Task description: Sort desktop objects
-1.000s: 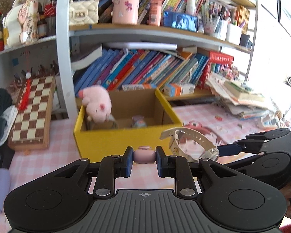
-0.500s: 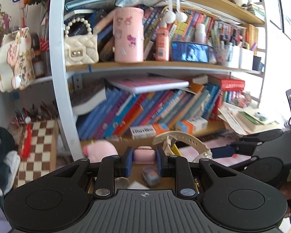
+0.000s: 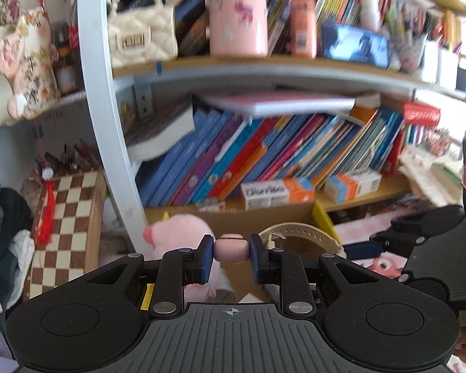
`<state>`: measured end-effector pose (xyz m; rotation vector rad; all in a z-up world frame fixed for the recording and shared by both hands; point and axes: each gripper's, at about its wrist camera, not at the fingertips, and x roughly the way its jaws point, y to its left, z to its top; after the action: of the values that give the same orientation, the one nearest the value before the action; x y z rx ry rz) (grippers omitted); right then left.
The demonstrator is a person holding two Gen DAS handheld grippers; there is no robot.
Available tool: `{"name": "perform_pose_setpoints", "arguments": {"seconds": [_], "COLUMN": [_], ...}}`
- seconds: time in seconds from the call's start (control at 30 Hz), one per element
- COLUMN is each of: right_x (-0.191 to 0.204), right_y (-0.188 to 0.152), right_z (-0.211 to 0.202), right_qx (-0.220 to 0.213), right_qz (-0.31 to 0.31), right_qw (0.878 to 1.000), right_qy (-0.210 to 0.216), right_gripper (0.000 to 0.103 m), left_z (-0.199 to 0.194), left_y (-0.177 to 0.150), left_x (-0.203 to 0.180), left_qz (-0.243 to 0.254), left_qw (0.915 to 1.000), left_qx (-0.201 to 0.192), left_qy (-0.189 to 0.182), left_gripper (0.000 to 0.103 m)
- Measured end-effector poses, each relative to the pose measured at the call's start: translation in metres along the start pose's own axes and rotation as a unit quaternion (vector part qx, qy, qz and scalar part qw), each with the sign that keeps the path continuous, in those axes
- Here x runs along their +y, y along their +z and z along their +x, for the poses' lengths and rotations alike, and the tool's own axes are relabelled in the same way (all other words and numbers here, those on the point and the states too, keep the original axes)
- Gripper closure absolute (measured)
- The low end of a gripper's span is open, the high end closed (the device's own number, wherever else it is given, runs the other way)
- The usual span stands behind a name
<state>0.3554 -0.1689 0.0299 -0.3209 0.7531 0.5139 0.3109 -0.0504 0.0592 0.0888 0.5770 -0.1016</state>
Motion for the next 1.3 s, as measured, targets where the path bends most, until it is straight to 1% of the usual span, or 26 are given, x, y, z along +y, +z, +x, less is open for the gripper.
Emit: {"name": "perform_pose_setpoints", "arguments": {"seconds": [0.2,0.33,0.47,0.5,0.7,1.13,1.3], "right_x": [0.005,0.005,0.001,0.000,-0.006,-0.012,-0.013], "right_y": [0.001,0.001,0.005,0.006,0.009,0.006,0.005], "right_z": [0.035,0.053,0.061,0.063,0.072,0.079,0.079], "right_qx": [0.036,0.059,0.076,0.080,0.094,0.112,0.108], "right_qz": [-0.050,-0.063,-0.051,-0.048,-0.026,0.008,0.010], "right_qw": [0.998,0.996,0.994,0.993,0.990,0.984,0.984], "right_qy": [0.015,0.035,0.060,0.067,0.101,0.140,0.142], "right_gripper": [0.045,0.045,0.045,0.045,0.044,0.045,0.046], "left_z": [0.025,0.037,0.048,0.050,0.056,0.069,0.071], "left_y": [-0.010,-0.016,-0.023,-0.024,-0.023,-0.025,-0.029], "left_x": [0.001,0.001,0.001,0.003,0.006,0.011,0.015], "left_qz": [0.008,0.016,0.023,0.018,0.015,-0.005,-0.018], "left_qw": [0.9994,0.9985,0.9972,0.9971,0.9972,0.9946,0.9935], "left_qx": [0.034,0.053,0.070,0.072,0.073,0.103,0.112], "left_qy": [0.003,0.008,0.012,0.012,0.007,0.008,0.008], "left_gripper": [0.080,0.080,0.080,0.080,0.080,0.079,0.077]}}
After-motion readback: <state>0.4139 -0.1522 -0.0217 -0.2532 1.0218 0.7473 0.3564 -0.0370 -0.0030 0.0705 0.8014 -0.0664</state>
